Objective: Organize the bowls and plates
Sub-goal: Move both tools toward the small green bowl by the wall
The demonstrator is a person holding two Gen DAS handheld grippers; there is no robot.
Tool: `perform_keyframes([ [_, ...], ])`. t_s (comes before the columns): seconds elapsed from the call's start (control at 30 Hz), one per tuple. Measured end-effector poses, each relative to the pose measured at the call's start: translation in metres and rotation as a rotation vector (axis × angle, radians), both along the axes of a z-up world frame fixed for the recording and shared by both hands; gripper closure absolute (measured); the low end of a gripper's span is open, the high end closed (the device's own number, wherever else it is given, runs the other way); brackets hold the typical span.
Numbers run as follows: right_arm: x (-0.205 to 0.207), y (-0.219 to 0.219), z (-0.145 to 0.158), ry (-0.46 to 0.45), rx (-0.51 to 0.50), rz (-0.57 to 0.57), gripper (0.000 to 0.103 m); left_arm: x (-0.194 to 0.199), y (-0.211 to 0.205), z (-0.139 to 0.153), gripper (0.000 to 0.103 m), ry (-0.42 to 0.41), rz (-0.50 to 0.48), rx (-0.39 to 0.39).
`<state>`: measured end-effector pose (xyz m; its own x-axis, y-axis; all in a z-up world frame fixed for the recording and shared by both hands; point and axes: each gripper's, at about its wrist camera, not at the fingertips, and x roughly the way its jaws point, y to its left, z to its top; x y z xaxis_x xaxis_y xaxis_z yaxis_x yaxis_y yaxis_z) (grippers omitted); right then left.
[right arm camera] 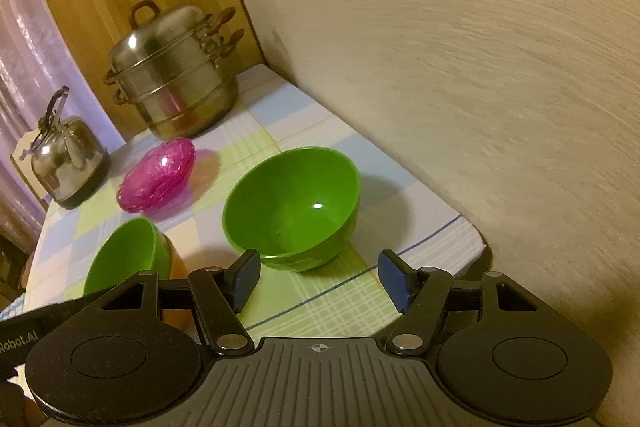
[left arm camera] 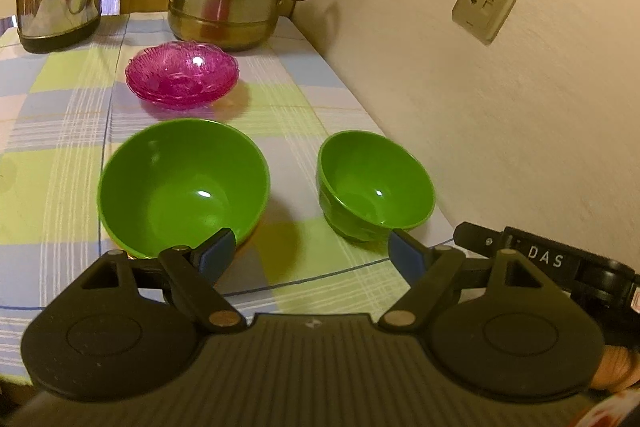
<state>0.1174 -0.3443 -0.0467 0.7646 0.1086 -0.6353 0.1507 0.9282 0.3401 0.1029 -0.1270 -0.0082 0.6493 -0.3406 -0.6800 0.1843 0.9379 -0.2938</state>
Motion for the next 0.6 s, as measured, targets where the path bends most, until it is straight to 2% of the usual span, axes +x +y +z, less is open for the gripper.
perform_keyframes([
  [0.33, 0.005, -0.026, -0.006, -0.012, 0.03, -0.035, 0.038, 0.012, -0.031, -0.007, 0.023, 0.018, -0.012, -0.02],
  [0.6, 0.013, -0.052, -0.015, -0.009, 0.058, -0.064, 0.038, 0.033, -0.051, -0.026, 0.031, 0.041, 0.024, -0.027],
])
